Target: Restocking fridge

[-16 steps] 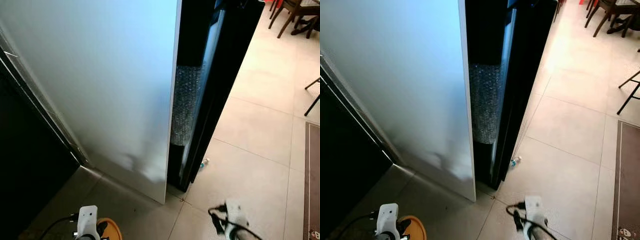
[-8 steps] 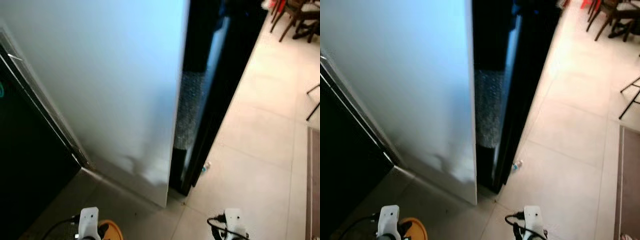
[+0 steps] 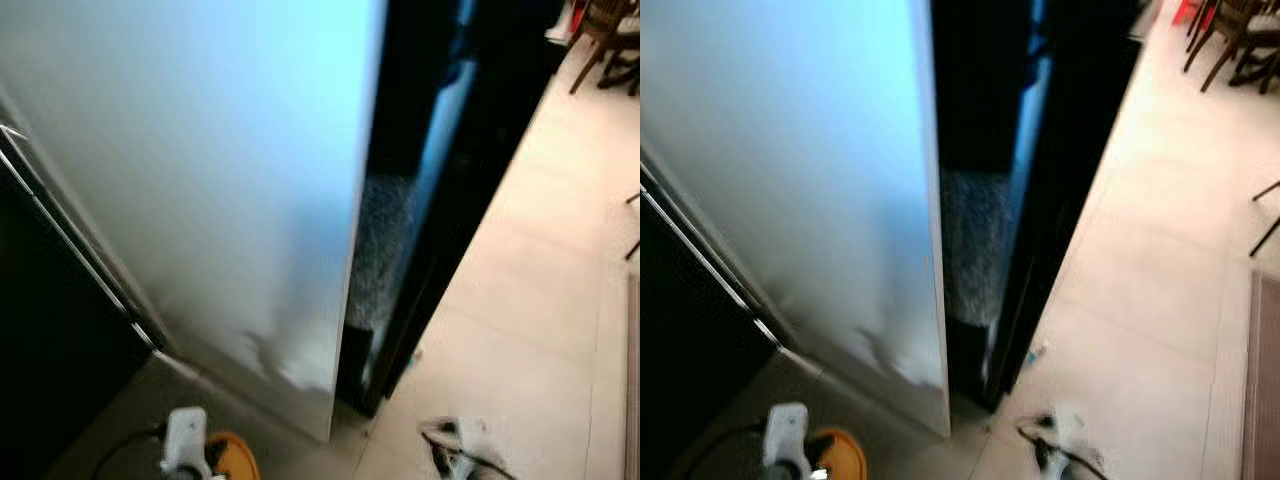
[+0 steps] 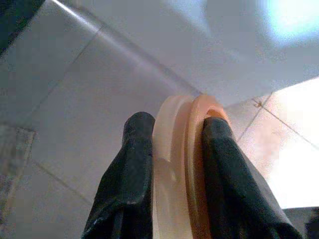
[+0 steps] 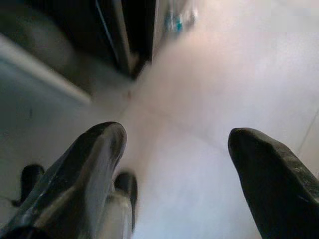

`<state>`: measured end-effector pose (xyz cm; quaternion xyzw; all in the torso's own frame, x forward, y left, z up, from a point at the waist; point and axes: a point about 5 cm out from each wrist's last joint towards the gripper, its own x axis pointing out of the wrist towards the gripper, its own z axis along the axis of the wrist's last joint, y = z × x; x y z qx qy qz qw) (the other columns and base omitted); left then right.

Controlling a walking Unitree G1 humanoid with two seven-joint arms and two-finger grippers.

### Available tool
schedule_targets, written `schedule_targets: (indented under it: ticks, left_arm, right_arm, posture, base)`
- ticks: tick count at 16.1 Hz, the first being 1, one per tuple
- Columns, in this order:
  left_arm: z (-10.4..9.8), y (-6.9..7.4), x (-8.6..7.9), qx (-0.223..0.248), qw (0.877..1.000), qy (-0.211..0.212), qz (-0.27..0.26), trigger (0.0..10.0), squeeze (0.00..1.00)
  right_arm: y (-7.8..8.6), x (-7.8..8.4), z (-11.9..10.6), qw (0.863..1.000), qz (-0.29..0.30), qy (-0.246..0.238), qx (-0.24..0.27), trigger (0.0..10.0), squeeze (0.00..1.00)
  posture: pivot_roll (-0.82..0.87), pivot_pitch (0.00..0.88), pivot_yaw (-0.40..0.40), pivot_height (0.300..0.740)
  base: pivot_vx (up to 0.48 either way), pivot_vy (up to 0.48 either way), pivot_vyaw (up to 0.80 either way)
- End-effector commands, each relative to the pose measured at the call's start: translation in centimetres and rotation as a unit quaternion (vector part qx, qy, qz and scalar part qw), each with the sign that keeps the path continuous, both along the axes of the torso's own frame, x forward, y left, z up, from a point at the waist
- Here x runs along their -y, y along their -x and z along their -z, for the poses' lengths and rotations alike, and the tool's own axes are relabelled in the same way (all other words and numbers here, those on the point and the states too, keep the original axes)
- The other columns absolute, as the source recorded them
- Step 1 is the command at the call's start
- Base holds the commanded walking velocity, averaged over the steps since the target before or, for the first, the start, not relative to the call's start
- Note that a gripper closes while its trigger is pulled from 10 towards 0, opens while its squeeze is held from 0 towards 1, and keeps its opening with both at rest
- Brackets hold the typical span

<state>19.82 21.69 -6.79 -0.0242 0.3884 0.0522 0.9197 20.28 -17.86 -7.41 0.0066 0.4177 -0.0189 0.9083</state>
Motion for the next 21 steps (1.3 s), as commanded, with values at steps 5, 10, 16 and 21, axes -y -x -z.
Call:
schedule_targets:
  ticks: [5, 10, 16, 21]
  left_arm:
    - [1.5, 2.7, 0.1, -0.059, 0.998, 0.003, 0.001, 10.0, 0.0]
    - [1.6, 2.8, 0.3, -0.063, 0.998, 0.002, 0.002, 10.0, 0.0]
    - [1.4, 2.3, 0.2, -0.061, 0.998, 0.0, 0.004, 10.0, 0.0]
    - [1.4, 2.4, 0.2, -0.061, 0.998, 0.001, 0.003, 10.0, 0.0]
  right_arm:
    - [-0.7, 0.6, -0.6, 0.999, -0.002, -0.003, 0.036, 10.0, 0.0]
    - [-4.9, 1.2, -4.3, 0.984, -0.034, -0.006, 0.176, 10.0, 0.0]
    - [-9.8, -1.7, -9.6, 0.939, -0.13, -0.071, 0.312, 10.0, 0.0]
    - [-11.2, -2.3, -11.6, 0.919, -0.168, -0.094, 0.344, 10.0, 0.0]
  posture:
    - [-0.06, 0.093, -0.015, 0.74]
    - [-0.08, 0.092, -0.015, 0.74]
    - [-0.08, 0.091, -0.013, 0.74]
    - [-0.07, 0.09, -0.015, 0.74]
  base:
    - [0.0, 0.0, 0.0]
    - [0.0, 0.0, 0.0]
    - [0.0, 0.0, 0.0]
    - [0.0, 0.0, 0.0]
